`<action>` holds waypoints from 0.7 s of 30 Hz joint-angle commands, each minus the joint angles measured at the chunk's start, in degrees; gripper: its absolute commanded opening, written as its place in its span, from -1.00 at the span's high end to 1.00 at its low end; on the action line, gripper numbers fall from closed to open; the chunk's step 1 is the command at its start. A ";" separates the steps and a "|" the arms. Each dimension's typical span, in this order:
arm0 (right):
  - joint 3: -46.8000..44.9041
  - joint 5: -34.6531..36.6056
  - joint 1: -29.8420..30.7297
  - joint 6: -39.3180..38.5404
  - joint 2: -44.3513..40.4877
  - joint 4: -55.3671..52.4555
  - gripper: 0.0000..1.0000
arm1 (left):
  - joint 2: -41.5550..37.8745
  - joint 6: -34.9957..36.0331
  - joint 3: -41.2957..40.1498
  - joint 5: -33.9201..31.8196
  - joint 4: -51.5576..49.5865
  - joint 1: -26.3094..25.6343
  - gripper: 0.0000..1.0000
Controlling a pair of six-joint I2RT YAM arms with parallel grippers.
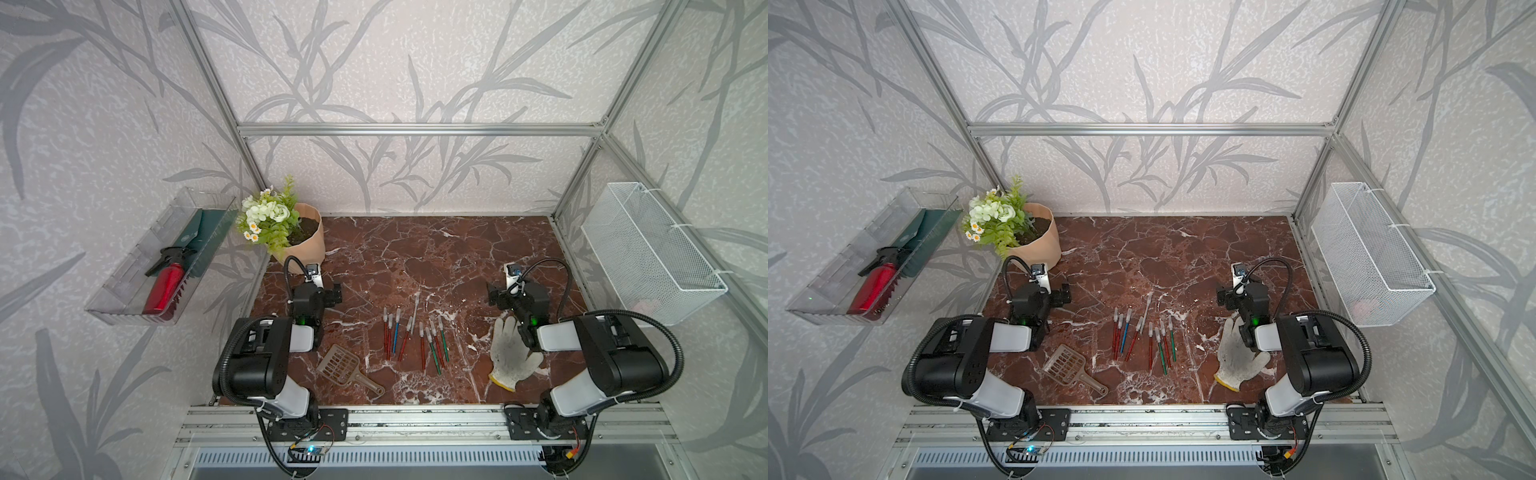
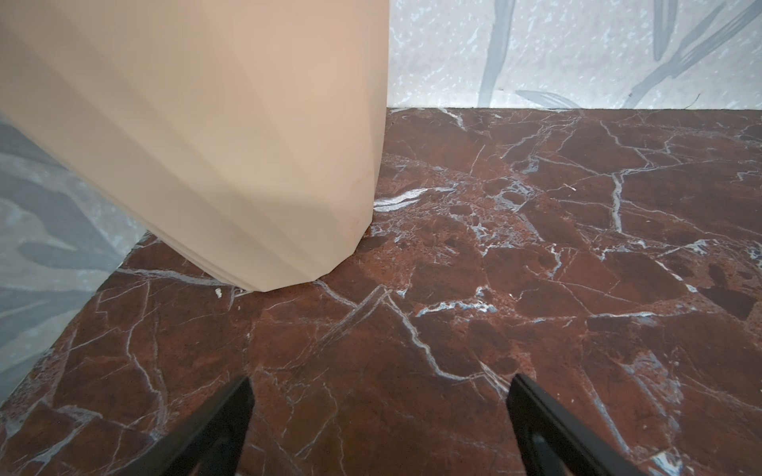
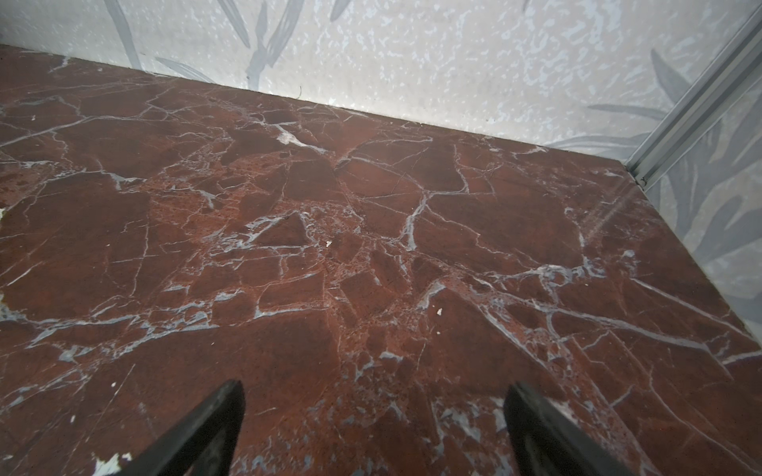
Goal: Remove protective caps from carving knives
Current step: Pick up the carving knife from the center of the board.
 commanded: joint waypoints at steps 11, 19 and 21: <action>1.11 1.16 0.37 0.56 0.46 2.31 -0.98 | 0.31 -1.97 1.33 1.64 1.60 1.58 -0.98; -3.00 2.78 0.63 0.64 -4.17 6.33 -0.98 | -4.77 -1.62 -0.57 1.82 0.78 1.31 -0.98; -3.17 4.15 1.46 -0.01 -6.29 4.72 -0.98 | -7.55 -1.53 0.10 0.33 -2.93 0.84 -0.98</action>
